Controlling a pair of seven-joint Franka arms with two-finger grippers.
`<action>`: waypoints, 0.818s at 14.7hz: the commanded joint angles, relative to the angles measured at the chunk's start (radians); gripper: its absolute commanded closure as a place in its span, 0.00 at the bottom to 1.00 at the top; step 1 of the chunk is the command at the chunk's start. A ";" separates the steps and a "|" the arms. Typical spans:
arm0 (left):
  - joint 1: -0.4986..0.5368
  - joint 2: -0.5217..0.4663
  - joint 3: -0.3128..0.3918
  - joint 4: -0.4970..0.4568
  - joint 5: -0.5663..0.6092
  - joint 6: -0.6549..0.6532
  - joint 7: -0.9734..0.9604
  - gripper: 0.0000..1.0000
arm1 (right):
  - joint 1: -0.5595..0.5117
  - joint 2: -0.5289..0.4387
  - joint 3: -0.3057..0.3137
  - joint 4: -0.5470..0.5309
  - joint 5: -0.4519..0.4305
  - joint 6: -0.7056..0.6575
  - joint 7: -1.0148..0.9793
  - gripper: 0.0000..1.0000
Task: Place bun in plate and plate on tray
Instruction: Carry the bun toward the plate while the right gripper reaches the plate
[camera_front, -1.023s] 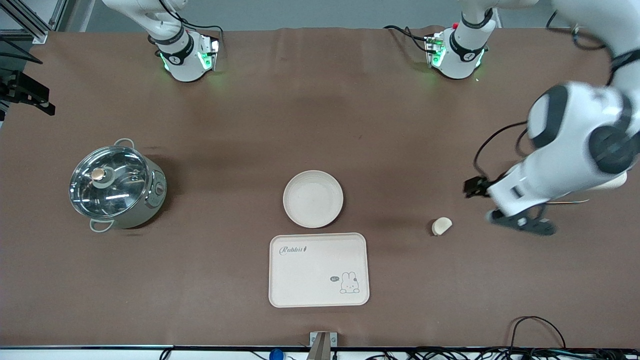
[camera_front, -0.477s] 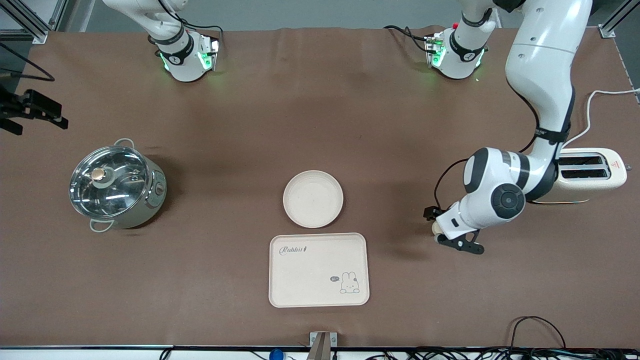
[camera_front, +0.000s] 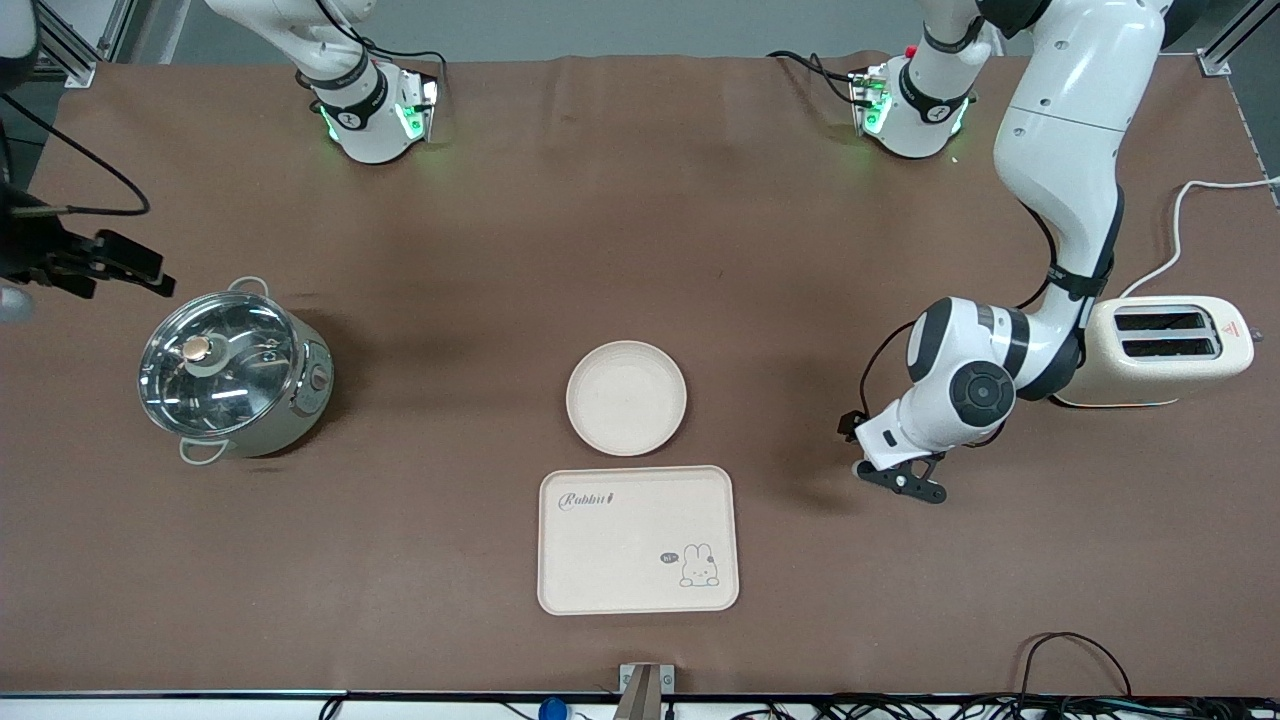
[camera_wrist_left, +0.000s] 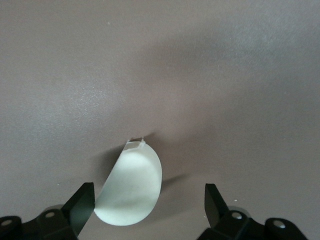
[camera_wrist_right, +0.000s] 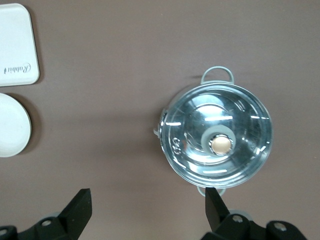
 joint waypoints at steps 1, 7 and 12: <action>0.000 -0.020 0.003 -0.025 0.026 0.020 0.019 0.23 | 0.037 -0.012 0.001 -0.055 0.017 0.055 0.089 0.00; 0.011 -0.023 -0.003 -0.023 0.023 0.020 0.049 0.91 | 0.119 0.025 0.001 -0.068 0.017 0.106 0.223 0.00; -0.015 -0.052 -0.052 0.076 -0.040 -0.139 -0.044 1.00 | 0.265 0.041 0.002 -0.255 0.038 0.386 0.387 0.00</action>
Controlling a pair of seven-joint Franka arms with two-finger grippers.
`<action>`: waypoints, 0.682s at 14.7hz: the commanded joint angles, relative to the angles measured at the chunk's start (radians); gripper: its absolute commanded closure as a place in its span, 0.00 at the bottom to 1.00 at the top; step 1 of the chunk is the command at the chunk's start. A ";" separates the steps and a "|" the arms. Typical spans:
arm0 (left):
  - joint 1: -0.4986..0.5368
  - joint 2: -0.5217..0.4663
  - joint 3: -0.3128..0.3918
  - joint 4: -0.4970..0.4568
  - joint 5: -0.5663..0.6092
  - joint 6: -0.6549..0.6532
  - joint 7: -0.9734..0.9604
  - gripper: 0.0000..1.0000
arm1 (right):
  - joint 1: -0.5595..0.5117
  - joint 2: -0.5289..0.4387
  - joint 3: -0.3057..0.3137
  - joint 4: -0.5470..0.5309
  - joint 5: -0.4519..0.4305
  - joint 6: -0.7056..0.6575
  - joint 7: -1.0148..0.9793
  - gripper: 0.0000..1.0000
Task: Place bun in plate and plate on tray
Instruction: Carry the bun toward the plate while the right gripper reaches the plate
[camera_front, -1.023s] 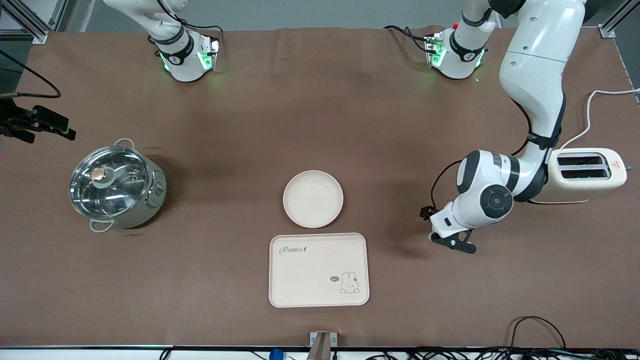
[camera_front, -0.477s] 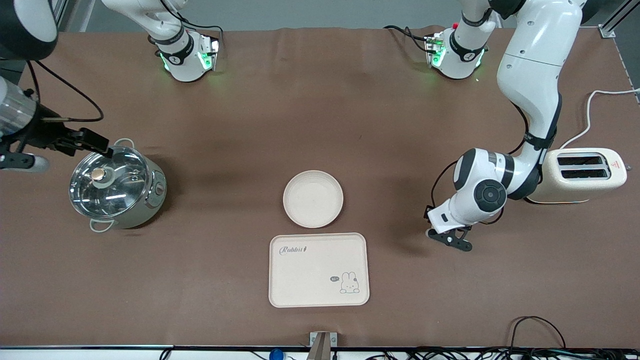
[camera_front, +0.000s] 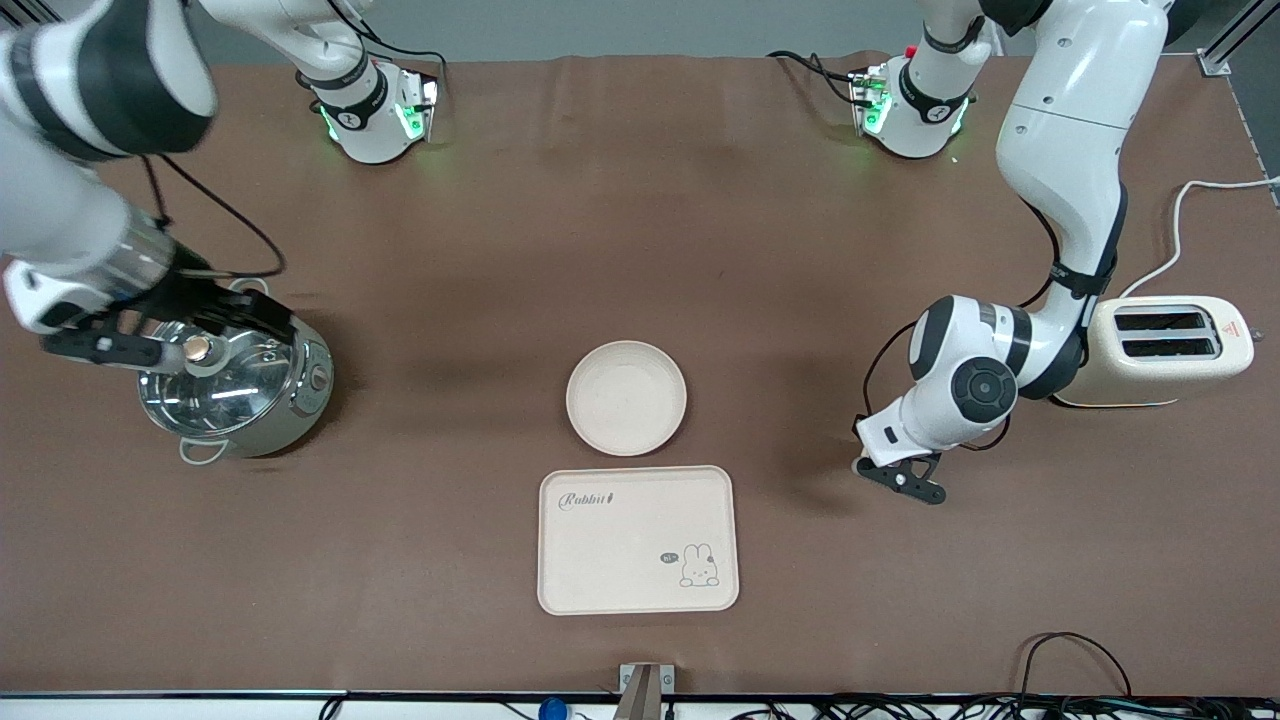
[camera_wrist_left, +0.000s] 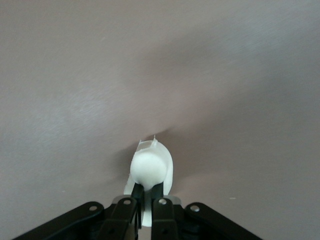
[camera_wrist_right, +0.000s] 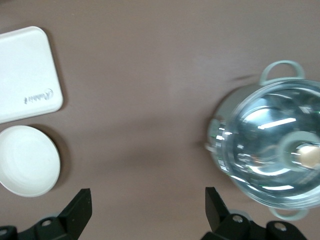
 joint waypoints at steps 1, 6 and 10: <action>-0.021 -0.031 -0.055 0.114 -0.057 -0.196 -0.141 1.00 | 0.077 0.010 -0.006 -0.122 0.072 0.153 0.059 0.00; -0.187 0.041 -0.124 0.211 -0.126 -0.232 -0.612 1.00 | 0.246 0.153 -0.006 -0.236 0.186 0.432 0.060 0.00; -0.277 0.087 -0.124 0.226 -0.215 -0.107 -0.744 0.99 | 0.383 0.335 -0.006 -0.238 0.269 0.654 0.060 0.00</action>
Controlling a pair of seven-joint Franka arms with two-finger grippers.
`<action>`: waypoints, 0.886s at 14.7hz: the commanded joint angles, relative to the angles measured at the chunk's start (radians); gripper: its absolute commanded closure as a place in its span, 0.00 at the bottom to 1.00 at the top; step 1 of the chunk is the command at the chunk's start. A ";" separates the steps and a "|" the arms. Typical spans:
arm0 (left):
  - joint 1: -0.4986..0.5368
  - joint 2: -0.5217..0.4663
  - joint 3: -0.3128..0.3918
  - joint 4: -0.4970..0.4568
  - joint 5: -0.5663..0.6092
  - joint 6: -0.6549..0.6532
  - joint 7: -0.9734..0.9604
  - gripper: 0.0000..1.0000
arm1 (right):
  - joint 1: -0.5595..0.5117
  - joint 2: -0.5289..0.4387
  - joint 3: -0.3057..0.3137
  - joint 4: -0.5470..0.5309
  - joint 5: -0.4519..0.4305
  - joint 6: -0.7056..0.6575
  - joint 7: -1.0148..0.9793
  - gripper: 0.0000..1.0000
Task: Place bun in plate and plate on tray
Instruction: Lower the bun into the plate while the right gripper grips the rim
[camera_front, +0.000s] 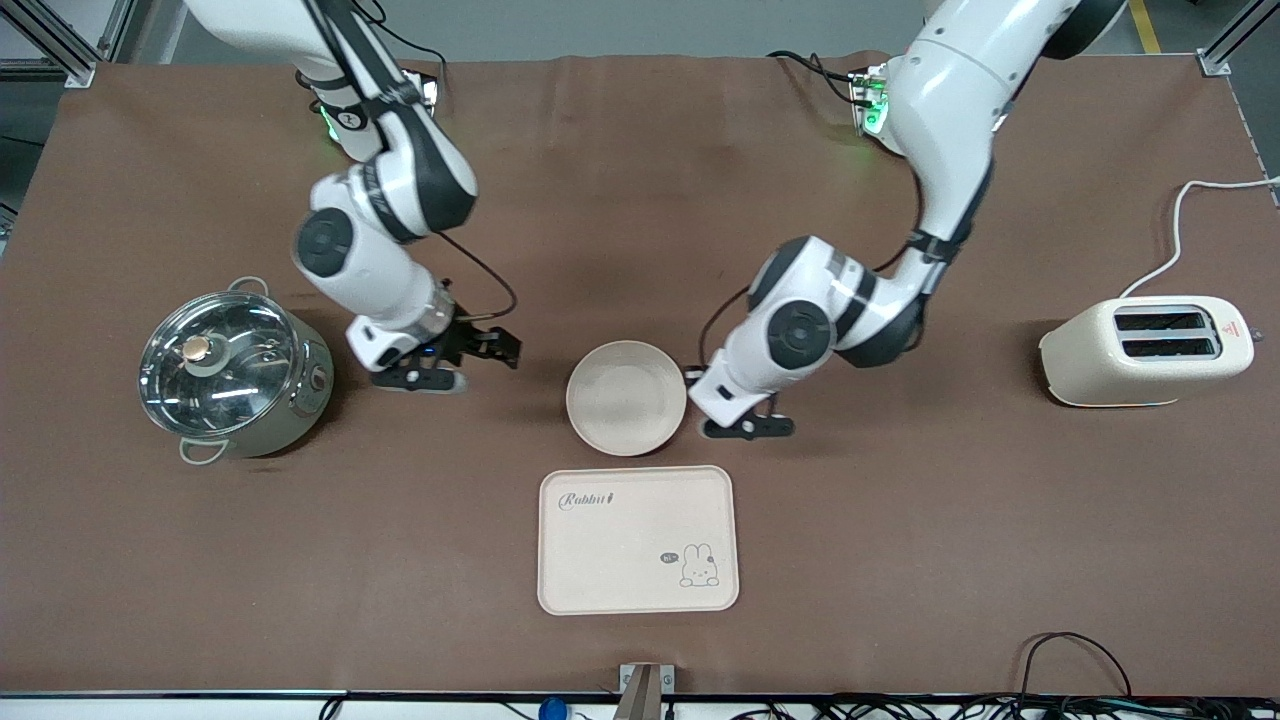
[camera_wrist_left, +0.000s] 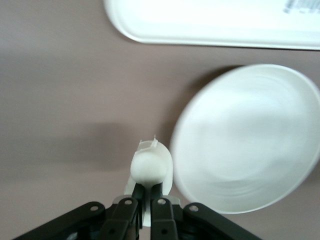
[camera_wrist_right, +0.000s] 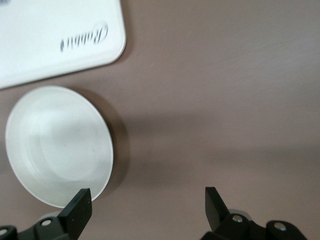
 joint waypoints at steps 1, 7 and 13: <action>-0.028 0.046 0.007 0.040 -0.058 0.071 -0.035 0.99 | 0.102 0.131 -0.011 0.006 0.086 0.181 0.005 0.00; -0.065 0.111 0.009 0.040 -0.125 0.251 -0.091 0.07 | 0.174 0.272 -0.011 0.079 0.172 0.303 0.043 0.11; -0.050 0.070 0.020 0.040 -0.065 0.220 -0.092 0.00 | 0.178 0.280 -0.012 0.095 0.172 0.292 0.083 0.49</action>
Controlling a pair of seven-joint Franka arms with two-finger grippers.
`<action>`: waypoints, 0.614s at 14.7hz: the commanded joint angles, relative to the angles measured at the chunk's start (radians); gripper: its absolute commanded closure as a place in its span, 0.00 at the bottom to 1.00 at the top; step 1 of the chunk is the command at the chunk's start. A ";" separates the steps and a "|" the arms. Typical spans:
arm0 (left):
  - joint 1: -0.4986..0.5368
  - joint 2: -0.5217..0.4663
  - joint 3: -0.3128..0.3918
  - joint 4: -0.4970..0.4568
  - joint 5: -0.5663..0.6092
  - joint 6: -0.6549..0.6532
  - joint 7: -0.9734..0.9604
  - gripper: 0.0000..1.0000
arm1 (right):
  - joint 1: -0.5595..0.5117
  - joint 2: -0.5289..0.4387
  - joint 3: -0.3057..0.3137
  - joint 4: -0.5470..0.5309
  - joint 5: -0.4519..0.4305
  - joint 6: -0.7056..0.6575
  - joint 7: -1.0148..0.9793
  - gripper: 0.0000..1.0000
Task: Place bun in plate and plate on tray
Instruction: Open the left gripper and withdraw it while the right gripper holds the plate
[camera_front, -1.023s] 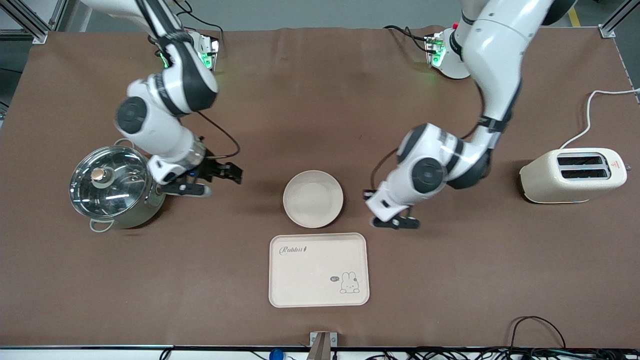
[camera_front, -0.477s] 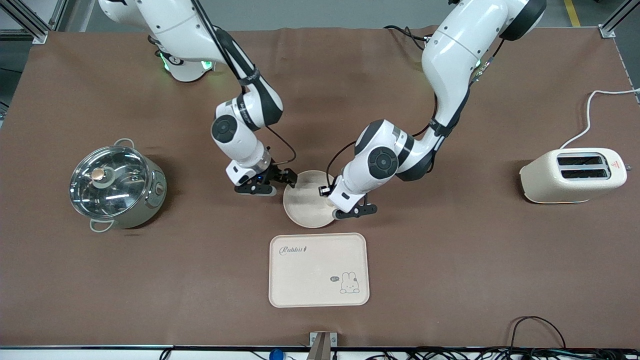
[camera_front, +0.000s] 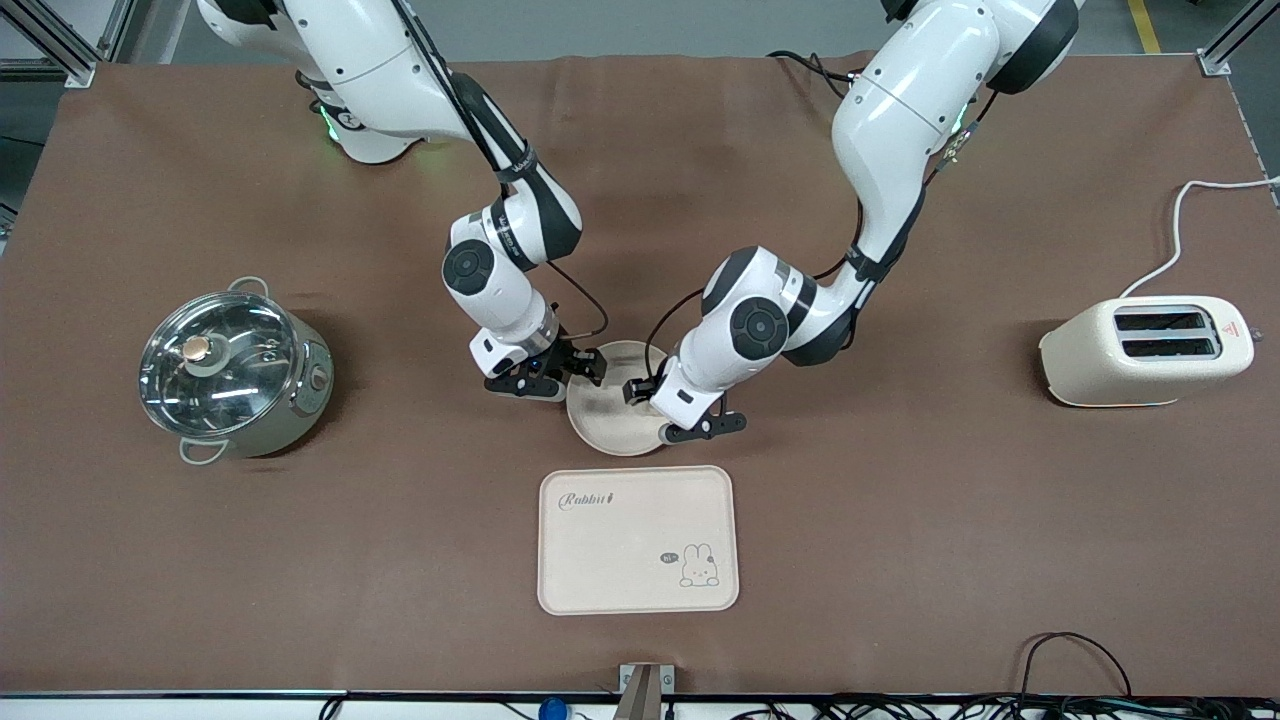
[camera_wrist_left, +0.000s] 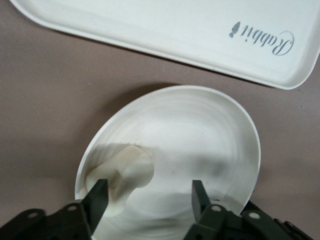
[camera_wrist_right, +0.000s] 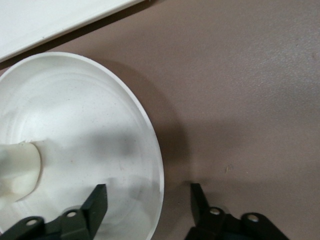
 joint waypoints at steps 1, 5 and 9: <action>0.021 -0.049 0.015 -0.001 0.096 -0.084 0.000 0.00 | 0.009 0.006 -0.009 0.009 0.025 -0.010 0.007 0.58; 0.156 -0.149 0.002 -0.002 0.240 -0.269 0.192 0.00 | 0.014 0.006 -0.009 0.003 0.023 -0.009 0.005 0.94; 0.268 -0.247 0.006 -0.004 0.250 -0.377 0.432 0.00 | 0.002 -0.045 -0.009 -0.026 0.023 -0.029 0.002 1.00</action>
